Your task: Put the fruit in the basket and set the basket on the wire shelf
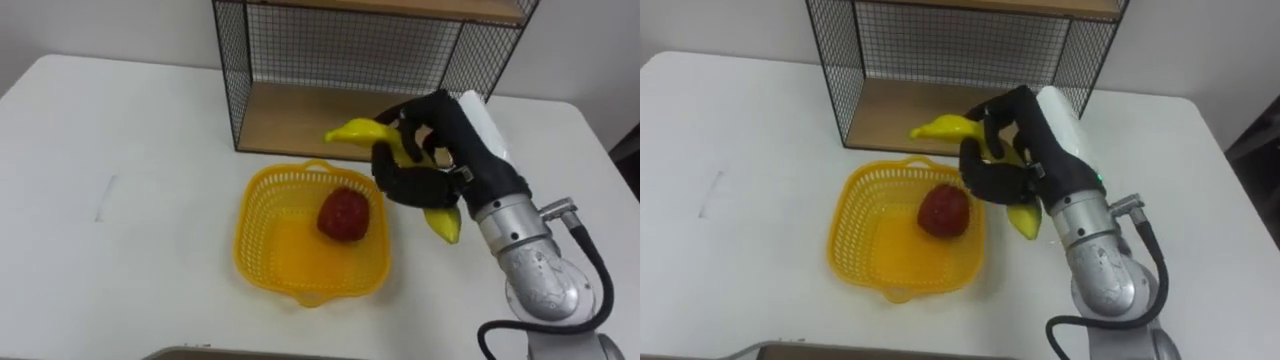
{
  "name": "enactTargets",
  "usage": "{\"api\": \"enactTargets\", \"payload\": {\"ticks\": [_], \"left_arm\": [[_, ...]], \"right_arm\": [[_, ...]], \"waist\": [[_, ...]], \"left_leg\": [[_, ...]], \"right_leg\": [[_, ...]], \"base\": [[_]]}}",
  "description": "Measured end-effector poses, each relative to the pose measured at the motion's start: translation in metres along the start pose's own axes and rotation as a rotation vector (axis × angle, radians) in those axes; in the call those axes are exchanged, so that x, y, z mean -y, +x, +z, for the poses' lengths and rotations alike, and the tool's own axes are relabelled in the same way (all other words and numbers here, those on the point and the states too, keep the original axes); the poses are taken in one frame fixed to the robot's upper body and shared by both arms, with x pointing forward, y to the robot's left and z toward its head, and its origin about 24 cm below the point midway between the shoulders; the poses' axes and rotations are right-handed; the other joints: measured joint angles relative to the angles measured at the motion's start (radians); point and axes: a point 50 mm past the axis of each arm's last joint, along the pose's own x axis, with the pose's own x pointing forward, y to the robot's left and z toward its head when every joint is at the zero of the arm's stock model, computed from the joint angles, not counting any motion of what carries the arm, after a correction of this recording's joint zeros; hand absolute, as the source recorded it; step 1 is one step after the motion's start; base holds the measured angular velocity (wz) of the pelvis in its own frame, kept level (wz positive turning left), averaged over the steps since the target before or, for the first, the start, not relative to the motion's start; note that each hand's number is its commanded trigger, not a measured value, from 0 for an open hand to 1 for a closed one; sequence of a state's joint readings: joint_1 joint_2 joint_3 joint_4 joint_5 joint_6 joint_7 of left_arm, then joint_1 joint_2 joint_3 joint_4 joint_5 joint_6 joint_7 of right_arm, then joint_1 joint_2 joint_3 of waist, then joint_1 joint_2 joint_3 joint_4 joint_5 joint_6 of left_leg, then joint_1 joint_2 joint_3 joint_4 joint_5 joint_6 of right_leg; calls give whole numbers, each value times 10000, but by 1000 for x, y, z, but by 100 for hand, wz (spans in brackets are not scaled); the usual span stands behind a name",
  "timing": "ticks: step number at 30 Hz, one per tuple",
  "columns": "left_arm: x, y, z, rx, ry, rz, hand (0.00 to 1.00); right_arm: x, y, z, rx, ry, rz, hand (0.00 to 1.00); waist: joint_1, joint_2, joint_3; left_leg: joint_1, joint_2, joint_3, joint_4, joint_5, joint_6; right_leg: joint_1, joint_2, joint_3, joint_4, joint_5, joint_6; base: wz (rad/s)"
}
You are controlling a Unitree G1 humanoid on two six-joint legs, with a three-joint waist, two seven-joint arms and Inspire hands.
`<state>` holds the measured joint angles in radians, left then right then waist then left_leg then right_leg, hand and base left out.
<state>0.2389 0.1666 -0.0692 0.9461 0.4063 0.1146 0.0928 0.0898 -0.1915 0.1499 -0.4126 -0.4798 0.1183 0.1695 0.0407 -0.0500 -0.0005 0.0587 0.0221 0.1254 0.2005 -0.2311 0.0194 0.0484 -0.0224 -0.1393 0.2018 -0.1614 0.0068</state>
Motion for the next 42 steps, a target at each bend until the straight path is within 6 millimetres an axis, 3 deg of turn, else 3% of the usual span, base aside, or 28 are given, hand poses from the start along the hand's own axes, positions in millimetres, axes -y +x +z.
{"api": "enactTargets", "payload": {"ticks": [7,8,9,10,15,25,31,36,42], "left_arm": [[-2,6,5,-111,433,-229,0],[-2,7,6,-134,444,-317,0],[-2,7,6,-177,457,-400,0],[-2,7,6,-176,459,-417,0],[-1,8,8,-113,459,-583,0],[2,7,7,-118,662,-891,0],[1,7,12,57,640,-852,0],[0,7,15,129,603,-775,0],[2,6,12,47,554,-728,0]], "right_arm": [[-17,3,6,322,107,875,100],[-19,5,7,443,108,1022,73],[-21,7,7,482,104,1145,62],[-22,7,7,488,103,1183,0],[-27,7,10,584,166,1573,0],[-34,7,13,719,251,1985,0],[-35,7,13,690,237,2002,0],[-38,7,5,356,230,2159,0],[-34,7,2,238,165,1995,0]], "waist": [[248,-1,54],[261,-4,64],[264,-8,66],[270,-11,68],[468,8,81],[459,54,103],[448,212,150],[421,261,50],[391,181,-8]], "left_leg": [[-1,1,-22,15,0,0],[-4,-3,-24,18,-1,1],[-7,-6,-26,18,-1,3],[-10,-8,-26,19,-2,3],[-13,-7,-33,28,-2,3],[-84,-20,-170,68,-2,3],[-145,-19,-211,122,-2,3],[-146,-20,-217,126,-2,3],[-128,-22,-198,124,-1,4]], "right_leg": [[6,-2,-8,-2,-1,0],[8,-7,-10,-1,-1,1],[8,-11,-13,-1,-1,1],[8,-12,-14,-1,0,0],[8,-14,-26,-1,0,0],[6,-34,-129,-1,-1,0],[-12,-34,-153,-5,0,0],[-12,-31,-97,-4,-1,0],[-8,-27,-36,-4,0,0]], "base": [[0],[0],[0],[0],[0],[2],[2],[0],[-1]]}}
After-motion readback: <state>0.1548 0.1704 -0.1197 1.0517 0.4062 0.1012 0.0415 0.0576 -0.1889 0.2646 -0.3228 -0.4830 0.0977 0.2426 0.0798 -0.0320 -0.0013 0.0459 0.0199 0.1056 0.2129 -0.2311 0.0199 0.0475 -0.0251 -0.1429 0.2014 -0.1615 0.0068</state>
